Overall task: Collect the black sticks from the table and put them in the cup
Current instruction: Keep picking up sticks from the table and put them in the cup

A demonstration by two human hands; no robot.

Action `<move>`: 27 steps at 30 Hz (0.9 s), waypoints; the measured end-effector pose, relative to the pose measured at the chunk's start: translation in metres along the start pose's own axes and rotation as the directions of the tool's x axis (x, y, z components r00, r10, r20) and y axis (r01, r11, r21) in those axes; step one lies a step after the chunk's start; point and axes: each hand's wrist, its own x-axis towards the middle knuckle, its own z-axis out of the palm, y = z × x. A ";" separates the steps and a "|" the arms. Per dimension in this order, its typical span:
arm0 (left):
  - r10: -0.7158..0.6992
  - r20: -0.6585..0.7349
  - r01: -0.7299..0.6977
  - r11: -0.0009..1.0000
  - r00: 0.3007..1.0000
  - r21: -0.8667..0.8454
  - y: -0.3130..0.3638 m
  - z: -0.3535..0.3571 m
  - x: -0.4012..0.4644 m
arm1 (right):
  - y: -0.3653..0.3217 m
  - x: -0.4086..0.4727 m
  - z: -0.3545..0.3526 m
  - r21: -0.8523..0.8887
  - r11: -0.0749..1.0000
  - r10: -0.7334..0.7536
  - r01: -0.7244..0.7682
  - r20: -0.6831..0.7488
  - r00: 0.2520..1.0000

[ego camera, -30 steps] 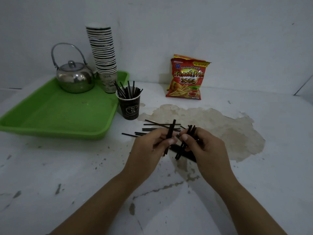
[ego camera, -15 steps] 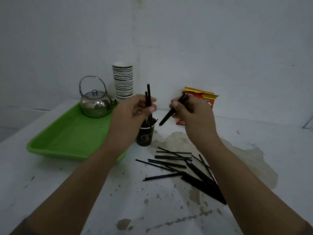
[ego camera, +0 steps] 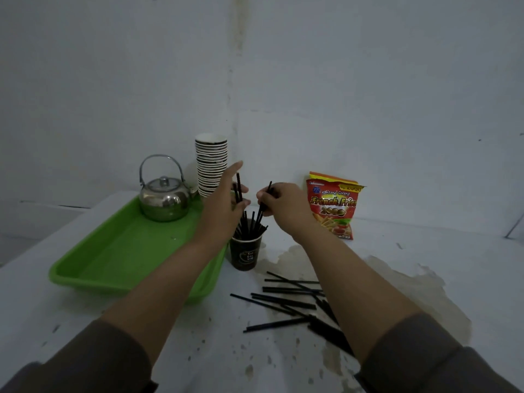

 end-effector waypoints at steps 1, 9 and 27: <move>-0.015 0.033 0.015 1.000 0.999 -0.011 -0.001 0.001 -0.002 | 0.001 0.000 -0.001 -0.037 0.999 -0.004 0.005 0.038 0.999; 0.041 0.049 -0.047 0.991 0.998 0.127 0.015 -0.006 -0.024 | 0.007 -0.021 -0.018 -0.201 0.976 -0.090 0.086 -0.012 0.996; 0.166 0.309 -0.233 0.953 0.936 0.192 0.045 0.081 -0.144 | 0.111 -0.174 -0.048 -0.458 0.889 -0.006 0.022 0.036 0.999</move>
